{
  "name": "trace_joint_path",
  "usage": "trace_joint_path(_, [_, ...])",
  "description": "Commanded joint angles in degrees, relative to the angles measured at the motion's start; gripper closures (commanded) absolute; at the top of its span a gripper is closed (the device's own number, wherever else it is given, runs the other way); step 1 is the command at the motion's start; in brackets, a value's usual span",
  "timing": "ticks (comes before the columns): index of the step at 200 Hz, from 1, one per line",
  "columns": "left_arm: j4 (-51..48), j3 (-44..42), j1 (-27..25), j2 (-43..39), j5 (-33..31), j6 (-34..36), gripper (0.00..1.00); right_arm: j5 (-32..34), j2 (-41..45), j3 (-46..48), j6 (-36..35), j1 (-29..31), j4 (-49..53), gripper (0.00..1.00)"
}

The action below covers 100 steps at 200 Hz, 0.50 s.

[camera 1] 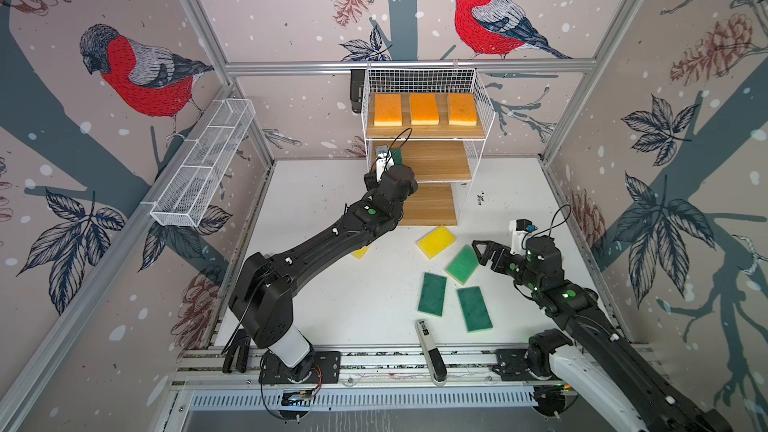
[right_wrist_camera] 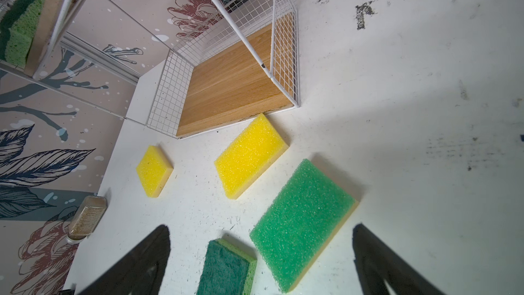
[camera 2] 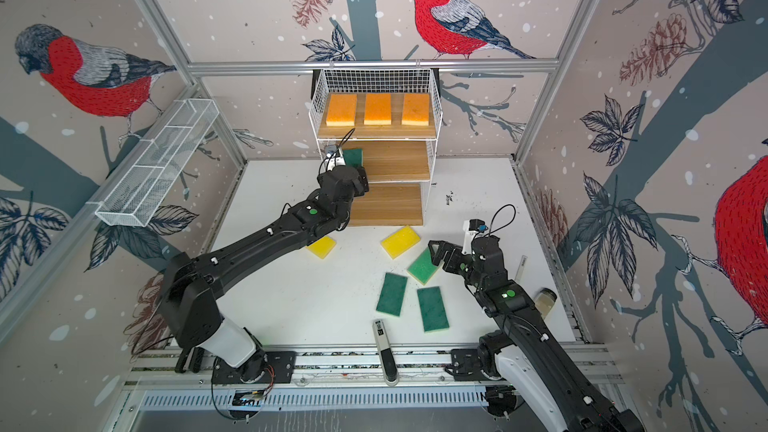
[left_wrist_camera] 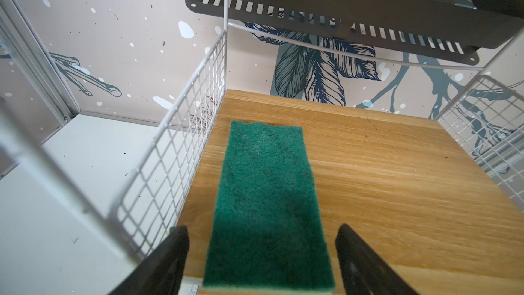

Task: Place and organize the cleaning sponges onto the shelf
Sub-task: 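Lower the dark green sponge onto the middle wooden shelf with the left gripper, then open the left gripper and draw it back from the middle shelf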

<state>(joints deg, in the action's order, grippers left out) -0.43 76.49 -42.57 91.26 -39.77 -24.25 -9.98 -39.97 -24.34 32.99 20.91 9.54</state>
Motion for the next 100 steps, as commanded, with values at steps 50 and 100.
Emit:
trace_joint_path(50, [-0.08,-2.81,0.03,-6.33,5.91,-3.76,0.22,1.01,0.65,-0.75,0.65,0.71,-0.24,0.00])
trace_joint_path(100, [-1.15,-6.31,0.03,-10.45,14.32,-7.37,0.32,1.19,0.72,-1.67,0.29,1.02,0.26,0.00])
